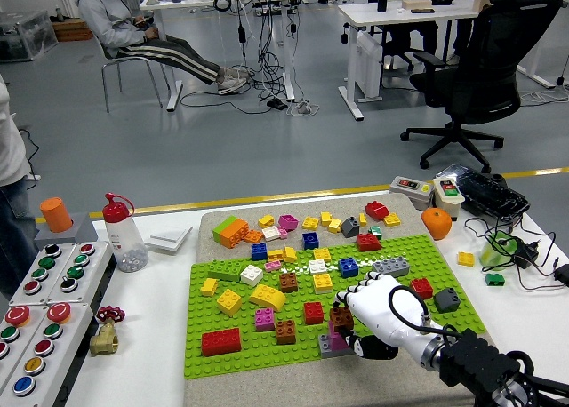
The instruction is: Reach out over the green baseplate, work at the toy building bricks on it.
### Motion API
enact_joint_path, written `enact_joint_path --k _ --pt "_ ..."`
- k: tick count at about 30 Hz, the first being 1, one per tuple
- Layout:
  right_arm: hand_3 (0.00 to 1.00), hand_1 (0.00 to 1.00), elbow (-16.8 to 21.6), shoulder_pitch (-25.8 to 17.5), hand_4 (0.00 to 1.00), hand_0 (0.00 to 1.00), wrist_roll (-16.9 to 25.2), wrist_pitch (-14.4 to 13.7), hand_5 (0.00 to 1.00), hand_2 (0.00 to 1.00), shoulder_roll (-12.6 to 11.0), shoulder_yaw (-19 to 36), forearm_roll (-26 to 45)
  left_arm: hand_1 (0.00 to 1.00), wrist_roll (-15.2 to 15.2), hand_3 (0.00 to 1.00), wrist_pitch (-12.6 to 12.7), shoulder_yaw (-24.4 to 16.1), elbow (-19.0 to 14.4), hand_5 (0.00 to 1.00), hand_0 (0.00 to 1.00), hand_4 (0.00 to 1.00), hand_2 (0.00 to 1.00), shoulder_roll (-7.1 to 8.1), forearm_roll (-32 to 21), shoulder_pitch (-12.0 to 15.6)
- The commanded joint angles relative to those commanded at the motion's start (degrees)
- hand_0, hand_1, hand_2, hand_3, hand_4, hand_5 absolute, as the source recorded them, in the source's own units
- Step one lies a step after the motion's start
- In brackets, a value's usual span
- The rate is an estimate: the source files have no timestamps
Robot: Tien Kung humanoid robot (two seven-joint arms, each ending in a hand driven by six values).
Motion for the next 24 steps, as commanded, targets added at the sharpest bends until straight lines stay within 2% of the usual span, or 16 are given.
enact_joint_path --k 24 --pt "0.562 0.641 0.5 -0.2 0.386 0.75 -0.3 0.6 0.334 0.638 0.0 -0.6 1.7 0.621 0.1 0.425 0.1 -0.4 0.0 0.998 0.657 0.355 0.623 0.09 0.4 -0.3"
